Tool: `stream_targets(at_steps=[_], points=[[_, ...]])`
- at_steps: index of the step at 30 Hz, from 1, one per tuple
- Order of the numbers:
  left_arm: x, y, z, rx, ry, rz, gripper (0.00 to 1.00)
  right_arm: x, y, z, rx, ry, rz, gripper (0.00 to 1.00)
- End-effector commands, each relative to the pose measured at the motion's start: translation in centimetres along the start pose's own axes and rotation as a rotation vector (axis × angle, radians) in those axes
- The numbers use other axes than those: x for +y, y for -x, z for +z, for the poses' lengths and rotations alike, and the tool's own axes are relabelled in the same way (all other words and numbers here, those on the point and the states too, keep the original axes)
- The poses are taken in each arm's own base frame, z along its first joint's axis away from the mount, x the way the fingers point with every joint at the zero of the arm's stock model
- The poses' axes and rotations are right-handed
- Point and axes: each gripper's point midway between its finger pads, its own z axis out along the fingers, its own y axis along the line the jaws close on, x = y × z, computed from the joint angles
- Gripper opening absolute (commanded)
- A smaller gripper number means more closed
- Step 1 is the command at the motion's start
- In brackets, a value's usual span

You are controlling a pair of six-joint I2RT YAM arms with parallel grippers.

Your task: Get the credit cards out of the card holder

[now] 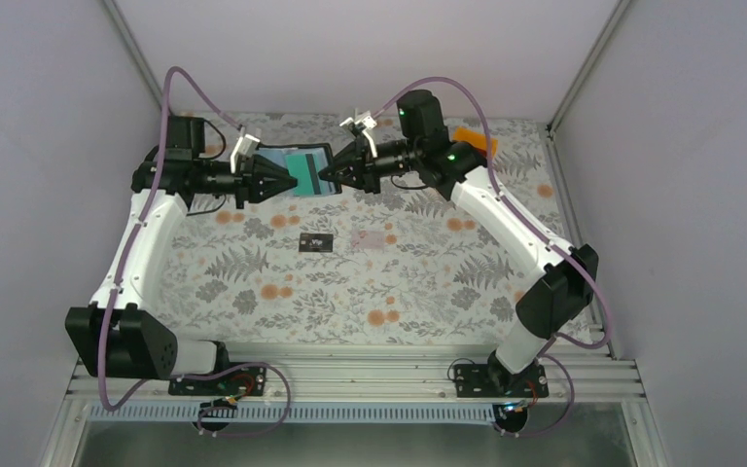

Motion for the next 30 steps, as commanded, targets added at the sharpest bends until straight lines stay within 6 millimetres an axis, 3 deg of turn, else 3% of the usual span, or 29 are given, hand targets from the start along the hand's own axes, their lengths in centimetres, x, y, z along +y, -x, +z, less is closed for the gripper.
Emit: stream_targets(at_steps=[1,7,12,18,21,24,30], points=[[-2.7,1.3,0.0,-0.038,-0.105,0.085,0.03,1.8,0.9,0.1,-0.02,0.042,-0.066,0.04],[-3.1,1.3,-0.7,-0.056,-0.098,0.096,0.02,0.8,0.4,-1.0,-0.024,0.004,-0.058,0.05],[-2.5,1.0,-0.7,-0.053,-0.085,0.086,0.02,-0.4,-0.3,-1.0,-0.007,-0.046,-0.025,0.19],[-2.2,0.9,-0.6,-0.055,-0.097,0.072,0.02,-0.2,-0.3,-0.8,-0.01,-0.025,-0.033,0.04],[-2.0,0.9,-0.5,-0.049,-0.086,0.073,0.03,0.2,-0.1,-1.1,-0.009,-0.013,-0.053,0.04],[-2.5,0.8,-0.6,-0.057,-0.099,0.082,0.13,0.6,-0.3,-1.2,-0.008,-0.003,-0.053,0.04],[-3.9,1.3,-0.9,-0.091,-0.158,0.088,0.13,1.1,-0.1,-1.2,-0.017,0.017,-0.054,0.04]])
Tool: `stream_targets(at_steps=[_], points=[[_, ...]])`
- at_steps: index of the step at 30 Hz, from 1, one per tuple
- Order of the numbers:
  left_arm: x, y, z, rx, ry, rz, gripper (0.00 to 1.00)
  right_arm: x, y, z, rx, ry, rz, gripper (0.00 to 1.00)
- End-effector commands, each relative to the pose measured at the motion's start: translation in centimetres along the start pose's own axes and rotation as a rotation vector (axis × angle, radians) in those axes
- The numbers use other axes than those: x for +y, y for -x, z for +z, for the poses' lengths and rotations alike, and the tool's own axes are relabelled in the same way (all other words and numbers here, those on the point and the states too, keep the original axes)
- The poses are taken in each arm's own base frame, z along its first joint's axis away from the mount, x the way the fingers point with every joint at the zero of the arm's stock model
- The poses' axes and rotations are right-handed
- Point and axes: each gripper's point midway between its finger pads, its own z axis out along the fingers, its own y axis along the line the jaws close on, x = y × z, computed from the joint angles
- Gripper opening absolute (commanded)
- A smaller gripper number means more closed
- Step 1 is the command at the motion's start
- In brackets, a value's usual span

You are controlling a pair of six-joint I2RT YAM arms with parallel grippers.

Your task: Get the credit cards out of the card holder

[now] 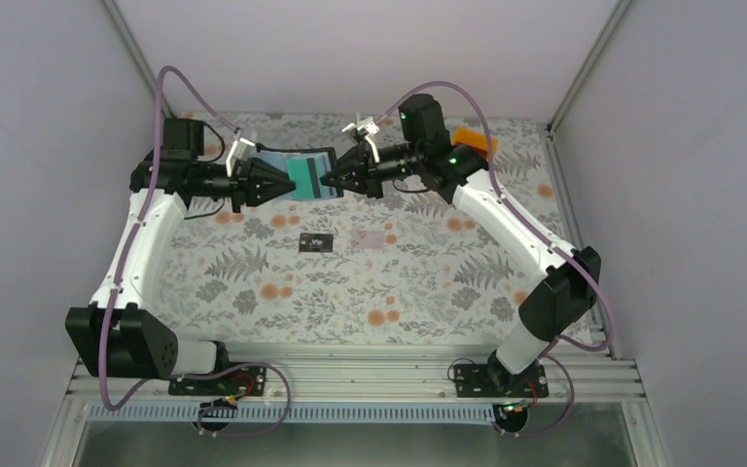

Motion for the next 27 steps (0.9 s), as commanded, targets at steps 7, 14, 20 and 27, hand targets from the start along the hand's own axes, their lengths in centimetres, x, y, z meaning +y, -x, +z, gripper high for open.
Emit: stream_targets(at_steps=[7,14,20,27], points=[[-2.9,1.5,-0.7,-0.07,-0.089,0.084,0.02,0.7,0.6,-1.0,-0.013,-0.028,-0.041,0.04],[-2.1,1.5,-1.6,-0.072,-0.028,0.09,0.02,-0.1,0.4,-2.6,-0.019,-0.076,-0.051,0.04],[-1.8,1.1,-2.0,-0.079,-0.013,0.08,0.02,-0.4,0.2,-3.9,-0.03,-0.097,-0.042,0.04],[-0.4,0.9,-2.0,-0.059,0.022,0.06,0.02,-1.3,0.6,-4.6,-0.031,-0.113,-0.02,0.04]])
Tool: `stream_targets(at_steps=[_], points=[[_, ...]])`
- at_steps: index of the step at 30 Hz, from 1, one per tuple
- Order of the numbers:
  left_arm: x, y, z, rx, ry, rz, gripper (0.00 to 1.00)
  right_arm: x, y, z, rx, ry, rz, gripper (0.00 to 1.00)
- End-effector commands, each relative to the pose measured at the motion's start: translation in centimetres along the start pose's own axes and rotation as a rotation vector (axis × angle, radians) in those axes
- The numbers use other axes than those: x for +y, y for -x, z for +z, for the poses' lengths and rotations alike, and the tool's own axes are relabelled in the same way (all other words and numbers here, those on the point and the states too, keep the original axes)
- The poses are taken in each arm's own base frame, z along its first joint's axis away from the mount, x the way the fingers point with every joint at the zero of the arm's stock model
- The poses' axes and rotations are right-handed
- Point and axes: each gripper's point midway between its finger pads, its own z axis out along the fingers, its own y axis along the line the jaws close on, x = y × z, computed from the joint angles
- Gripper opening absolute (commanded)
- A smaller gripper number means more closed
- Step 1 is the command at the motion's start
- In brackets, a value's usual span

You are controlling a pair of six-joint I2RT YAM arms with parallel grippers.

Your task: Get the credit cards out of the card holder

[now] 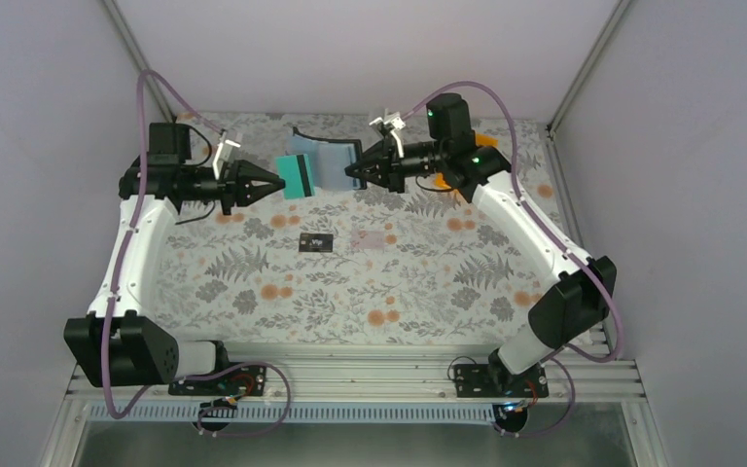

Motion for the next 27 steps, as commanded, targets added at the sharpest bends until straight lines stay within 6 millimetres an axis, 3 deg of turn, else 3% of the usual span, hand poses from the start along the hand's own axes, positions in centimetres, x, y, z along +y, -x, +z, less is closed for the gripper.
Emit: stream_targets(at_steps=[1,3,7,11,14,17,22,27], points=[[0.4,0.3,0.0,0.006,0.02,0.042,0.02,0.3,1.4,-0.9,-0.019,-0.029,-0.028,0.04],[2.4,-0.4,-0.2,0.051,0.126,0.015,0.02,-1.0,1.8,-1.4,-0.036,-0.096,0.003,0.04],[8.2,-2.1,-1.4,0.193,0.459,-0.012,0.02,-4.5,3.0,-3.0,-0.093,-0.249,0.121,0.04],[8.9,-3.0,-0.5,0.355,0.572,0.105,0.02,-9.0,2.8,-6.1,-0.134,-0.465,0.264,0.04],[10.2,-3.9,0.1,0.49,0.693,0.213,0.02,-11.4,1.4,-9.0,-0.168,-0.518,0.398,0.04],[12.4,-4.9,0.9,0.63,0.806,0.328,0.02,-12.7,-0.2,-11.4,-0.195,-0.561,0.479,0.04],[18.3,-8.2,1.8,0.927,0.997,0.538,0.02,-13.8,-1.8,-14.7,-0.234,-0.623,0.533,0.04],[23.9,-9.9,2.3,1.09,1.099,0.668,0.02,-13.8,-2.4,-15.3,-0.225,-0.583,0.538,0.04]])
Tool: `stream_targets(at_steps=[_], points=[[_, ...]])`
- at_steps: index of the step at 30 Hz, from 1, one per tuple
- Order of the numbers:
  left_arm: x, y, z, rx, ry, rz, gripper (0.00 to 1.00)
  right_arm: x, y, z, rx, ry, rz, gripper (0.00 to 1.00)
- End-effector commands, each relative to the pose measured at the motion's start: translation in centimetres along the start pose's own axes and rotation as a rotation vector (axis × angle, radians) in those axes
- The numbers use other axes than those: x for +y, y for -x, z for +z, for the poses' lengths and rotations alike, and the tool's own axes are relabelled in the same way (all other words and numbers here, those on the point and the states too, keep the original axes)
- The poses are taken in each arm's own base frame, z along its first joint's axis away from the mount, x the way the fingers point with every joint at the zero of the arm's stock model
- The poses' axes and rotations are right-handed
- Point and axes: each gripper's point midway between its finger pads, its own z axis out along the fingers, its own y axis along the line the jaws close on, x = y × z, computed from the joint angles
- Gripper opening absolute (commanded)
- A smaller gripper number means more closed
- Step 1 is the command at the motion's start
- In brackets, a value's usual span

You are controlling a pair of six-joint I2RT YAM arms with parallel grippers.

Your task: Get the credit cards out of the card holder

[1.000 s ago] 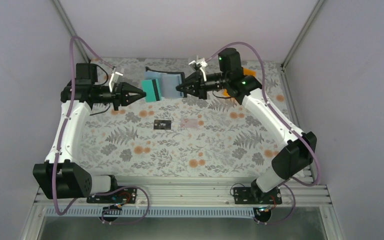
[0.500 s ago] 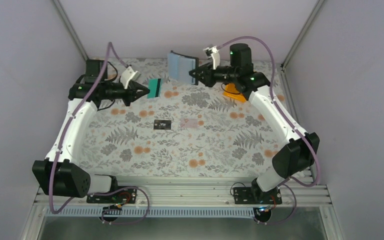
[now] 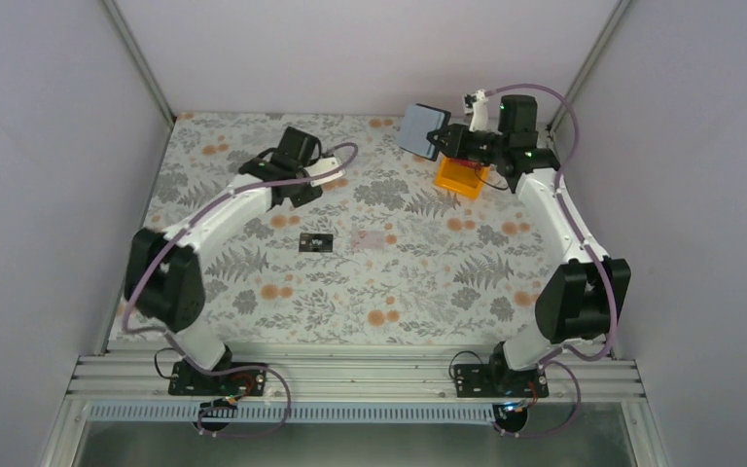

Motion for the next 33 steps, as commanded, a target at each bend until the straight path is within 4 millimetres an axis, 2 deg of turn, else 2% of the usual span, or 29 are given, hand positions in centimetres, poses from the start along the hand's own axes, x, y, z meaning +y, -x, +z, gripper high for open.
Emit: stream_targets(at_steps=[1,4,6,9,13,18,26,33], points=[[4.5,-1.1,3.6,0.152,0.261,0.151,0.02,2.4,1.4,-1.8,-0.037,0.09,-0.054,0.04],[3.7,-0.9,5.8,0.161,0.289,0.232,0.02,2.1,0.8,-1.6,-0.011,0.111,-0.047,0.04],[1.7,-1.4,7.2,0.166,0.283,0.331,0.02,2.0,0.6,-1.5,-0.001,0.126,-0.043,0.04],[-0.9,-2.6,8.4,0.177,0.263,0.456,0.02,2.0,0.7,-1.5,0.005,0.127,-0.044,0.04],[-3.2,-3.1,9.5,0.166,0.254,0.539,0.02,2.0,1.3,-1.8,-0.006,0.119,-0.052,0.04],[-3.7,-3.1,10.6,0.176,0.27,0.571,0.02,1.8,1.3,-1.9,-0.006,0.11,-0.042,0.04],[-5.8,-5.6,12.3,0.219,0.216,0.642,0.02,2.0,1.2,-2.0,0.004,0.116,-0.044,0.04],[-6.7,-7.0,12.9,0.269,0.167,0.642,0.02,2.2,0.9,-2.0,0.011,0.134,-0.043,0.04]])
